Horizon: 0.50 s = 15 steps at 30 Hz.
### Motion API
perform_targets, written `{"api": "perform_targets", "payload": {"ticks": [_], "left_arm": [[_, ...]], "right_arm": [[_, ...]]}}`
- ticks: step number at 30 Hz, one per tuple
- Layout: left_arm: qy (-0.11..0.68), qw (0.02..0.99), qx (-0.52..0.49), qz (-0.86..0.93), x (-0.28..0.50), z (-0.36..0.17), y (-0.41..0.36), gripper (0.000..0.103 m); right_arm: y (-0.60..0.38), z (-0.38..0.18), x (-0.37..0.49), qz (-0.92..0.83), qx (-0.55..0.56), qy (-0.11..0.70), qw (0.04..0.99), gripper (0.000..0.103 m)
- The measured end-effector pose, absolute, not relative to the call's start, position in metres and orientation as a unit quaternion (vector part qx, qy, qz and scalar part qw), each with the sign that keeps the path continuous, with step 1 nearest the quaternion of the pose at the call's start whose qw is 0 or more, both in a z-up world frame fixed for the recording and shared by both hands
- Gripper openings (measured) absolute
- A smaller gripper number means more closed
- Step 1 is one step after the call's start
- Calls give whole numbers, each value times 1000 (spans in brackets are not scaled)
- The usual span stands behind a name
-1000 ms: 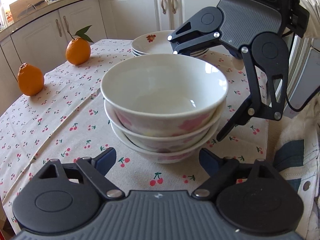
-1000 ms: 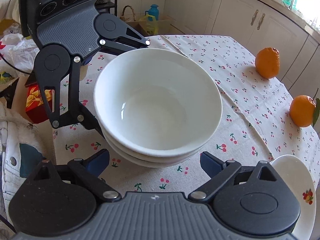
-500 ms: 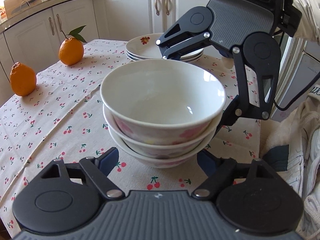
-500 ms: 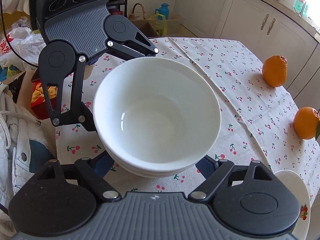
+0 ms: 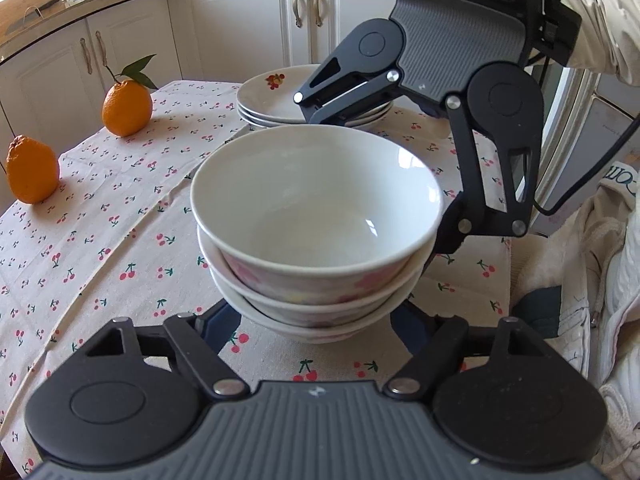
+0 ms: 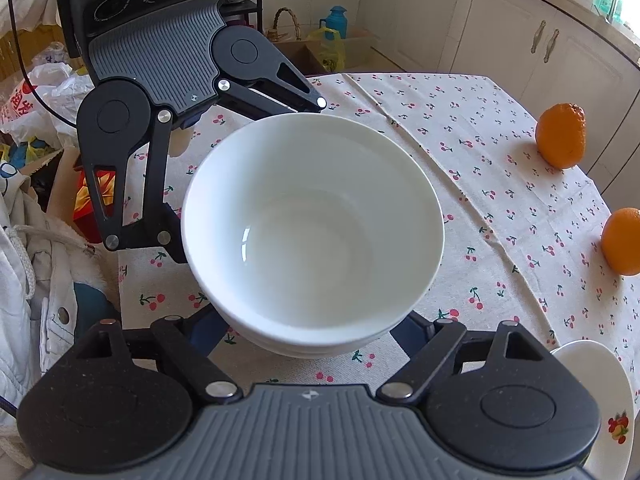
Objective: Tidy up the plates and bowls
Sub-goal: 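Lift the bowl stack with both grippers, carry it over the plates and lower it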
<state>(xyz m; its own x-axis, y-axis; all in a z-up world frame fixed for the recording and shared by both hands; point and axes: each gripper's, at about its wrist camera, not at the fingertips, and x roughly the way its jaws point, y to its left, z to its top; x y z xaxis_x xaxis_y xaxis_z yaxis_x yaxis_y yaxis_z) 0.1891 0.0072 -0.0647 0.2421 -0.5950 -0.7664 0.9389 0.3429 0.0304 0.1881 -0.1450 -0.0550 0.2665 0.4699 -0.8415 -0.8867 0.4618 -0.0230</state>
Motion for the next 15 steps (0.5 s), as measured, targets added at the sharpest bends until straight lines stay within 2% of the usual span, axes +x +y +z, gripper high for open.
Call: {"api": "perform_targets", "payload": {"ticks": [15], "left_arm": [[347, 749, 248, -507, 190, -61, 5, 81]], "right_arm": [[-146, -51, 191, 456, -247, 407, 752, 89]]}}
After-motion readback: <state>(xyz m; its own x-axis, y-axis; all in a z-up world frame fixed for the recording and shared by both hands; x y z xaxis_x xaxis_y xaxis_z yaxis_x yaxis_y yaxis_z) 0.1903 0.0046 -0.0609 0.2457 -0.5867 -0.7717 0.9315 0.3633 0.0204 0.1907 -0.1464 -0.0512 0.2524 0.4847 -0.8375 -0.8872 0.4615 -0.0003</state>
